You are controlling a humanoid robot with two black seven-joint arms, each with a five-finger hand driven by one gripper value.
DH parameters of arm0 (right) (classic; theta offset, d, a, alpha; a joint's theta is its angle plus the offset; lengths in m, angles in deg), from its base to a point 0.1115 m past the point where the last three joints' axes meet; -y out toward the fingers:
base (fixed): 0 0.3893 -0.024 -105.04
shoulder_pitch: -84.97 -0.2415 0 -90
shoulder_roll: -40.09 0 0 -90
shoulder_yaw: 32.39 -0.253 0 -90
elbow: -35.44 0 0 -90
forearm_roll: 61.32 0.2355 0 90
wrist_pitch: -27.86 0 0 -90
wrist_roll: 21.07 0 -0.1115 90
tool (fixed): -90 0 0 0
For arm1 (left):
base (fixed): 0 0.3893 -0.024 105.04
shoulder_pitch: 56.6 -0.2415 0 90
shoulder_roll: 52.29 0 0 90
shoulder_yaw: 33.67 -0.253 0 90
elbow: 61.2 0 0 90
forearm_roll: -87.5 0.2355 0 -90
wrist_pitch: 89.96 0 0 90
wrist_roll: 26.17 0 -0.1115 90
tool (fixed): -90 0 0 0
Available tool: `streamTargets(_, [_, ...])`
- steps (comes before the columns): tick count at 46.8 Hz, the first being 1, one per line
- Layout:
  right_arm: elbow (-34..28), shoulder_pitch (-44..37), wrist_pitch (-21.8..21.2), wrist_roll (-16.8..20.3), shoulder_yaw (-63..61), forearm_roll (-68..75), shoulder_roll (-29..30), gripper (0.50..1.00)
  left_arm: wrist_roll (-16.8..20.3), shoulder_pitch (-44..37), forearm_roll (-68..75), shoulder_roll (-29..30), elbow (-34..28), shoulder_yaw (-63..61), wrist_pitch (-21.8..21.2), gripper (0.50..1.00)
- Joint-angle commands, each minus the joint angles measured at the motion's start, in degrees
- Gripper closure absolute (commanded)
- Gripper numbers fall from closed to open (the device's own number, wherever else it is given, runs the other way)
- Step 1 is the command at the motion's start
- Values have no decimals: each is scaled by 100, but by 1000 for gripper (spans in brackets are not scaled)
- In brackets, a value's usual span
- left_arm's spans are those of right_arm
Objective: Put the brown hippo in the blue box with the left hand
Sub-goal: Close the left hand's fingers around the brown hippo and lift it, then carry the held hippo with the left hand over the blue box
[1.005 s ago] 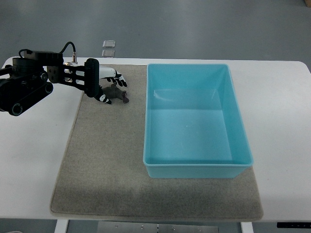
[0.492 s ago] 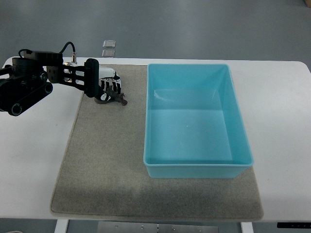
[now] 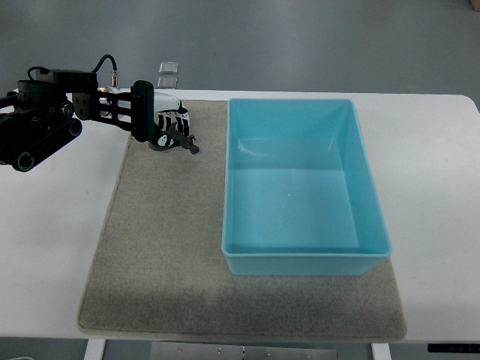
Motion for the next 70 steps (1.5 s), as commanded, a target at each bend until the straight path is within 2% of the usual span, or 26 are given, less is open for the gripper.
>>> streamTargets(1, [0, 0, 0, -3, 0, 0, 0, 564, 0, 30, -21, -1, 4, 23, -29, 1000])
streamTargets(16, [0, 0, 0, 6, 0, 0, 0, 564, 44, 293, -38, 7, 48, 93, -213, 1000])
streamTargets(32, [0, 0, 0, -3, 0, 0, 0, 564, 44, 689, -39, -10, 496, 313, -328, 1000])
streamTargets(47, [0, 0, 0, -3, 0, 0, 0, 564, 35, 680, -30, -28, 1067, 375, -512, 1000])
streamTargets(70, [0, 9, 0, -3, 0, 0, 0, 564, 35, 469, -30, -687, 1182, 348, -512, 1000])
